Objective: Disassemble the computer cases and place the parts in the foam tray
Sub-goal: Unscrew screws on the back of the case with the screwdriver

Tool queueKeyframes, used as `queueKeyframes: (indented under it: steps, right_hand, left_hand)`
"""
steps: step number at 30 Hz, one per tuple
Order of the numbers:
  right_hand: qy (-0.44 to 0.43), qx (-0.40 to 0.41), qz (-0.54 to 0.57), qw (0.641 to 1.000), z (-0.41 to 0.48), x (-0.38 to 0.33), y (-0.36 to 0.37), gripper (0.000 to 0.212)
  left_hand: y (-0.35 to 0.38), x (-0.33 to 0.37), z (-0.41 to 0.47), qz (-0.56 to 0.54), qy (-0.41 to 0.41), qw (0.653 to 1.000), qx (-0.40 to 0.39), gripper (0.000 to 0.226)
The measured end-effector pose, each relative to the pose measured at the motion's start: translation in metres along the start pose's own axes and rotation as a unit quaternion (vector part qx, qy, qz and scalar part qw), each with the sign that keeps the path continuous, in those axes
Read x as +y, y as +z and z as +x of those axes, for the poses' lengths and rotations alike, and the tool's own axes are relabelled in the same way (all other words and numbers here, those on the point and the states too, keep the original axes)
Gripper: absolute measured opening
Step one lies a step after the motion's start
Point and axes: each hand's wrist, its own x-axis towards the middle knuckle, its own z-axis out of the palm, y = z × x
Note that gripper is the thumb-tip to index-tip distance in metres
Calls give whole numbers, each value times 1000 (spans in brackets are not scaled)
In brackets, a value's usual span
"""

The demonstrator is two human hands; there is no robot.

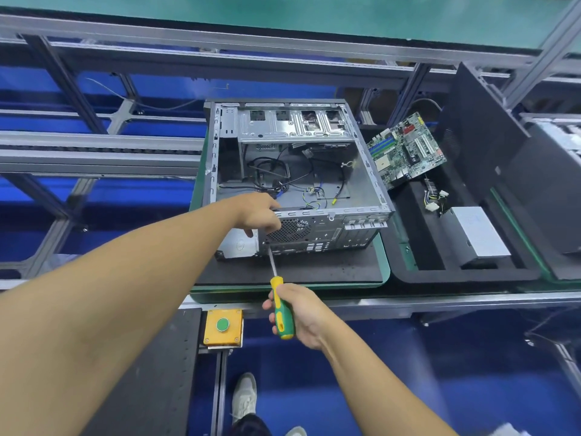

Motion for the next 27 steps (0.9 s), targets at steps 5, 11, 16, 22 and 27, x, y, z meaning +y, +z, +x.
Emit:
queueKeyframes:
  steps: [5,11,16,22,27]
  right_hand:
    - [-62,73,-87,992,1,9,3,21]
    - [59,-31,69,995,1,-6,-1,35]
    - [19,-9,49,999,3,2,1,36]
    - [-53,77,-21,995,3,15,11,20]
    - [21,20,85,996,2,6,15,22]
  left_hand:
    - [-1,0,1,-6,-2,1000,-6,49]
    - [0,-1,2,-9,-1,1000,-1,38]
    - [0,-3,2,-13,-2,1000,-4,29]
    - [-1,-1,2,-12,-2,1000,-4,42]
    - [0,-1,1,-12,-3,1000,-2,41]
